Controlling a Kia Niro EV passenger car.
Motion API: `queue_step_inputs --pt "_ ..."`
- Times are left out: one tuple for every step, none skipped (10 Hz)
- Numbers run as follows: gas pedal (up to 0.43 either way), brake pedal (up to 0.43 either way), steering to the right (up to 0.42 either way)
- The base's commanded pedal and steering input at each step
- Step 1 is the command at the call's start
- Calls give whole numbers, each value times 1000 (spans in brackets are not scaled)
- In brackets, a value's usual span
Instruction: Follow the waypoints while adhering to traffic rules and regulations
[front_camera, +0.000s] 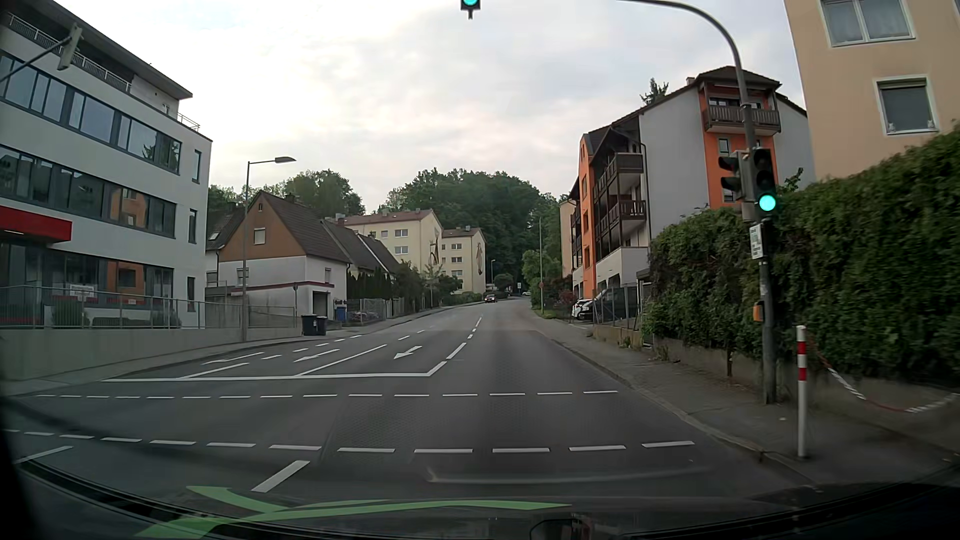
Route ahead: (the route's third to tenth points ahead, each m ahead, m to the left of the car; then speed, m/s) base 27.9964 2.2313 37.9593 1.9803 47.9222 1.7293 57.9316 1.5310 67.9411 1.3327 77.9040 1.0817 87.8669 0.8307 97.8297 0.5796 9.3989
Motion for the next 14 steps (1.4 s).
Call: queue_step_inputs --pt "189 0 -14" --pt "189 0 -14" --pt "189 0 -14" --pt "189 0 -14" --pt "189 0 -14" --pt "189 0 -14" --pt "189 0 -13" --pt "189 0 -12" --pt "189 0 -10" --pt "189 0 -9" --pt "189 0 -8" --pt "189 0 -7" --pt "189 0 -6" --pt "189 0 -6"
